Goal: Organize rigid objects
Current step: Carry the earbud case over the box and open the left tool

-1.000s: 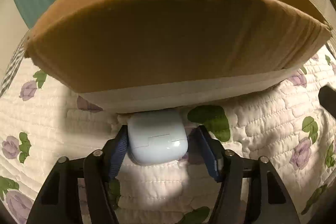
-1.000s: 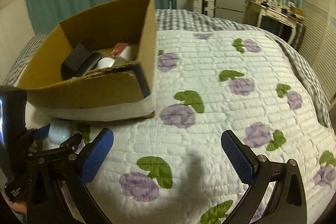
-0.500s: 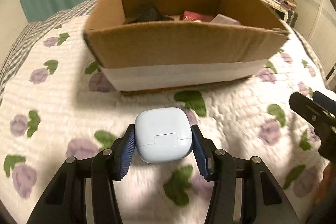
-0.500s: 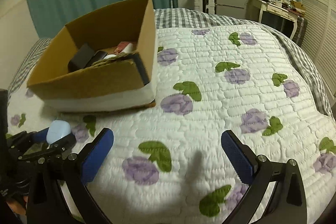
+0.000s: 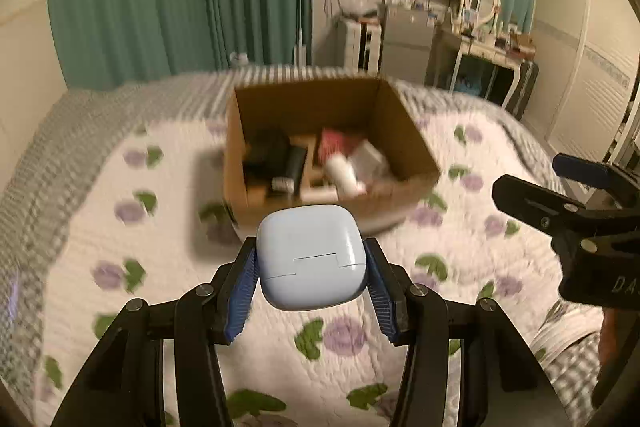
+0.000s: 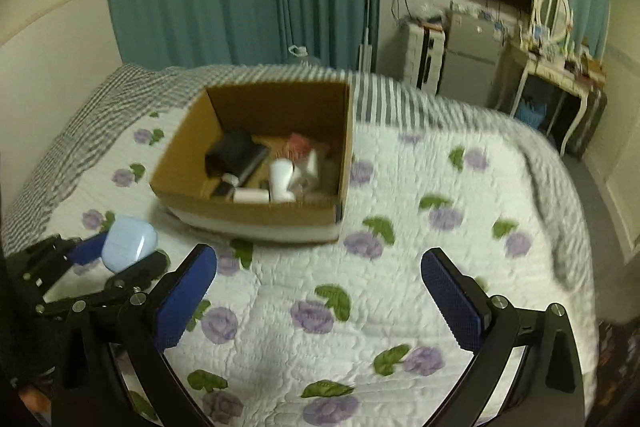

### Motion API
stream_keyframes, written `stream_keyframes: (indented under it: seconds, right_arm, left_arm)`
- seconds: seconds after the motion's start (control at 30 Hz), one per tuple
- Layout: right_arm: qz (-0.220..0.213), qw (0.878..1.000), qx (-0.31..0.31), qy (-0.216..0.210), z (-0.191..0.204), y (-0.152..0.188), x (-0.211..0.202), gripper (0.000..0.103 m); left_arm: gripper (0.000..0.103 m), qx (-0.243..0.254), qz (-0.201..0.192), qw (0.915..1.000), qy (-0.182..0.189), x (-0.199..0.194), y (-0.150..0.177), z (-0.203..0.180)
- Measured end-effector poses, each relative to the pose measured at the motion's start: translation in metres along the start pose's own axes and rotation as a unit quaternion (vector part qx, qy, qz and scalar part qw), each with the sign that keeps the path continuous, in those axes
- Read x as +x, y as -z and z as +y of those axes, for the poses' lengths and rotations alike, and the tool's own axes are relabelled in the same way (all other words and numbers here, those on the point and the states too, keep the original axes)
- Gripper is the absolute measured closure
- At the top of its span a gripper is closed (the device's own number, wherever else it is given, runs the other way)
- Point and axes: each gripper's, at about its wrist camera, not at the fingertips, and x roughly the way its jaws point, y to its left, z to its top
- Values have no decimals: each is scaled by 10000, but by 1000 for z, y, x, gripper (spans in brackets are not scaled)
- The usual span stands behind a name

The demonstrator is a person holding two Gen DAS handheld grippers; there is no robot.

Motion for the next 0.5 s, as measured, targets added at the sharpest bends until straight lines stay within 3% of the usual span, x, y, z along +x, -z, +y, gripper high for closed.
stream_keyframes:
  seconds: [0.2, 0.5]
  right_arm:
    - [-373, 9993, -8, 45, -6, -44, -25, 0]
    - [-499, 9987, -72, 43, -8, -85, 2, 0]
  left_arm:
    - [51, 94, -419, 9990, -125, -16, -47, 4]
    - [51, 47, -519, 9983, -260, 25, -96, 15]
